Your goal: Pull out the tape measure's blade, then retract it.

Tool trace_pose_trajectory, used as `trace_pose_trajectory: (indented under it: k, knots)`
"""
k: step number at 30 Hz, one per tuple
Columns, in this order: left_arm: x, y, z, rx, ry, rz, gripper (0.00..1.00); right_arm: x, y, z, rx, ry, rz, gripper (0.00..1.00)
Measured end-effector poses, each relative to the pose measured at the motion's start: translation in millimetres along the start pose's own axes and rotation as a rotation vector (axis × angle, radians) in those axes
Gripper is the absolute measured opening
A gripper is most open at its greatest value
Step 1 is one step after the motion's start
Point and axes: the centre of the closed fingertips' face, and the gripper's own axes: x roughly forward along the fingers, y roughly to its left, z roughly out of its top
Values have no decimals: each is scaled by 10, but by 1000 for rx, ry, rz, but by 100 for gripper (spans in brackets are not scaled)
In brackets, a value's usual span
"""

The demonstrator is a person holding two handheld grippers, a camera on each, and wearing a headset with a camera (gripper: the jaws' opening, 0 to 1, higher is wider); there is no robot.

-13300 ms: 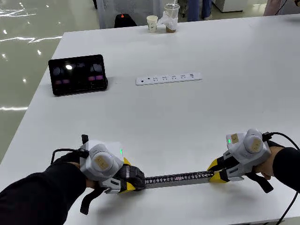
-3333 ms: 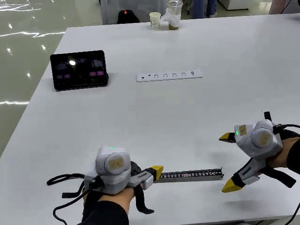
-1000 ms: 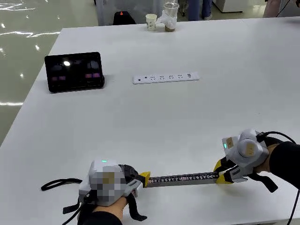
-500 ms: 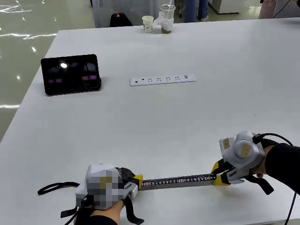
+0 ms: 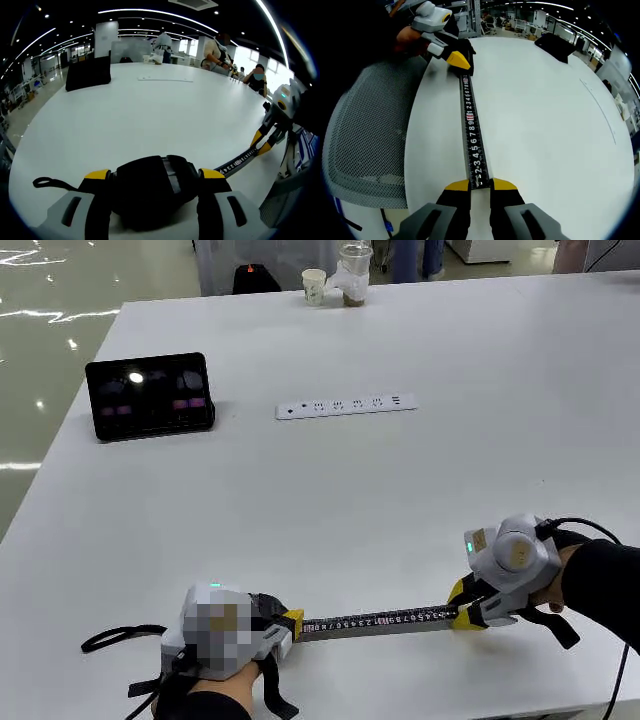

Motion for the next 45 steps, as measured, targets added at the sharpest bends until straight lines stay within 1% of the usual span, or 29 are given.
trace_pose_trajectory:
  k: [4, 9, 15, 35, 45]
  knots:
    - [2, 1, 1, 0, 2, -1, 65, 9, -10, 0, 6, 8, 7, 11]
    - [-2, -1, -1, 0, 5, -1, 65, 20, -7, 16, 16, 14, 0, 11]
    - [-9, -3, -8, -1, 12, -2, 65, 33, -4, 25, 9, 27, -3, 11]
    - [-18, 0, -10, 6, 16, -3, 65, 64, 8, 77, -11, 26, 13, 11]
    - [-10, -4, -12, 5, 15, -3, 65, 79, 5, 103, -6, 20, 8, 11]
